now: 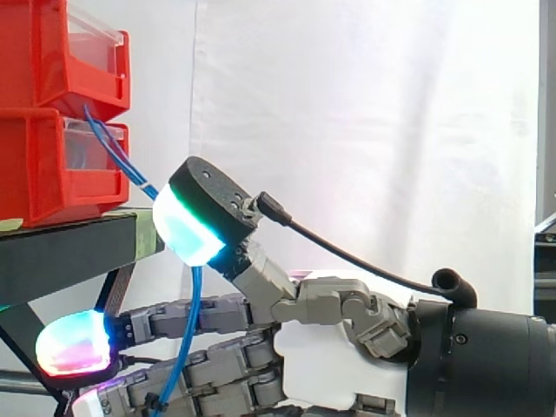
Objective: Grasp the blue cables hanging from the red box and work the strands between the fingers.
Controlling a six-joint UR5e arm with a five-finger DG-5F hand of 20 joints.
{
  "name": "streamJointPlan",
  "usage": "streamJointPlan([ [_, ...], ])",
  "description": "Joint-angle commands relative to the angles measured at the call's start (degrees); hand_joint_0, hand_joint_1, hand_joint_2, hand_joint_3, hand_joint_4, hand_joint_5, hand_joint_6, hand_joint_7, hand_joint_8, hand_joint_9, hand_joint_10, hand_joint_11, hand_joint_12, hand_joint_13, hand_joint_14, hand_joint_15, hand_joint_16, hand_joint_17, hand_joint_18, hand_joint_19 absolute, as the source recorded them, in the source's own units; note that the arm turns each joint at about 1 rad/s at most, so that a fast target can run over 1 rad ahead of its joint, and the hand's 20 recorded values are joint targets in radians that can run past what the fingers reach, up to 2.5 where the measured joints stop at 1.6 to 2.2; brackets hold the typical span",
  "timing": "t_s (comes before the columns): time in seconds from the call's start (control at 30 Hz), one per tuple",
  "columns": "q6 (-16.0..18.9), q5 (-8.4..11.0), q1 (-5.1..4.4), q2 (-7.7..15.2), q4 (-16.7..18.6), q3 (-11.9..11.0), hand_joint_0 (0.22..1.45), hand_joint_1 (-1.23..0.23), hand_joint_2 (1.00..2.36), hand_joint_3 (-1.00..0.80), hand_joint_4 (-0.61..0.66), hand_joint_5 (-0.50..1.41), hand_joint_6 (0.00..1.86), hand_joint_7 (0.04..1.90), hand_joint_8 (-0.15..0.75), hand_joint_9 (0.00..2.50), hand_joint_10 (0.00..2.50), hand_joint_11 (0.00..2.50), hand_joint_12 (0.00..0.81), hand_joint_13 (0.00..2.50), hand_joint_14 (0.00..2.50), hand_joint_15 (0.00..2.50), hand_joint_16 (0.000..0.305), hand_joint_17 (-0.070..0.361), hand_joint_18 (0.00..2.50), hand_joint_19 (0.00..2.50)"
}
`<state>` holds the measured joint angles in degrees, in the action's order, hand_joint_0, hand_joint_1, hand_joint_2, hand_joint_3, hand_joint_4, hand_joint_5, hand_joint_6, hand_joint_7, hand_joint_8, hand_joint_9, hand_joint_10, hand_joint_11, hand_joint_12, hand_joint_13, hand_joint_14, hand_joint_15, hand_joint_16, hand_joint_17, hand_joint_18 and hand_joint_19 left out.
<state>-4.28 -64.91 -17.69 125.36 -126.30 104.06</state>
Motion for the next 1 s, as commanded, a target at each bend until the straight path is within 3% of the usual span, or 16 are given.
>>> streamJointPlan([
  [0.0,0.1,0.23,0.02,0.0,0.0,0.0,0.70,-0.40,1.00,-1.00,0.22,-0.25,0.00,0.67,0.383,0.52,0.01,0.48,0.384,0.26,0.01,0.25,0.059,0.133,0.20,0.23],
  [0.3,0.8,0.49,0.11,0.0,-0.1,0.0,0.73,-0.44,1.00,-1.00,0.25,-0.18,0.01,0.69,0.411,0.82,0.01,0.95,0.414,0.51,0.01,0.41,0.055,0.124,0.37,0.28],
  [0.57,0.7,0.67,0.02,0.0,-0.1,0.0,0.74,-0.45,1.00,-1.00,0.26,-0.15,0.01,0.70,0.389,1.00,0.00,1.40,0.457,0.81,0.02,0.71,0.054,0.122,0.53,0.36],
  [0.83,0.8,0.75,0.02,0.0,-0.1,0.0,0.75,-0.46,1.00,-1.00,0.27,-0.13,0.01,0.71,0.362,0.95,0.73,1.45,0.478,1.09,0.01,1.18,0.057,0.128,0.75,0.54],
  [0.9,0.8,0.75,0.02,0.0,-0.1,0.0,0.75,-0.46,1.00,-1.00,0.27,-0.12,0.01,0.71,0.355,0.93,1.04,1.42,0.465,1.18,0.00,1.37,0.058,0.131,0.86,0.65],
  [0.97,0.8,0.75,0.02,0.0,-0.1,0.0,0.75,-0.47,1.00,-1.00,0.27,-0.12,0.01,0.72,0.358,0.91,1.23,1.40,0.449,1.18,0.20,1.42,0.060,0.135,0.94,0.75],
])
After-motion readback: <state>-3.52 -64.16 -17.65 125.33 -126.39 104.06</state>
